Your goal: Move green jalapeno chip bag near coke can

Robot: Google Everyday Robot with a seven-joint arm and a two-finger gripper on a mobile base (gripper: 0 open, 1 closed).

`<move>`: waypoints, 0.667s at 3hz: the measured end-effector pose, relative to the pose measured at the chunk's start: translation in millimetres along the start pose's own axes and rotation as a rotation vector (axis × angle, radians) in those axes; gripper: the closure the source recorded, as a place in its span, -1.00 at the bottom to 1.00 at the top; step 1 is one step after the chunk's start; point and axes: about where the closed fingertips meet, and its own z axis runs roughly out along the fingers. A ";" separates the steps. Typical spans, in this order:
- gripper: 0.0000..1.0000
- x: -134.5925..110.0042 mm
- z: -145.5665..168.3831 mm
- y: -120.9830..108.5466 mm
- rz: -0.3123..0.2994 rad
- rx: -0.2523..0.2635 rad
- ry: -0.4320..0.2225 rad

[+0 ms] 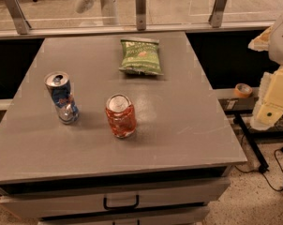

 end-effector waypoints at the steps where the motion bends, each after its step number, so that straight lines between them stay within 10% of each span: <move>1: -1.00 -1.2 -1.4 -0.9 -0.005 0.007 -0.005; 2: -1.00 -30.3 11.8 -34.8 -0.140 0.033 -0.012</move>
Offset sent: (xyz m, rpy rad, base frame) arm 0.1253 0.0604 0.0040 -0.1176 -0.1280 0.3788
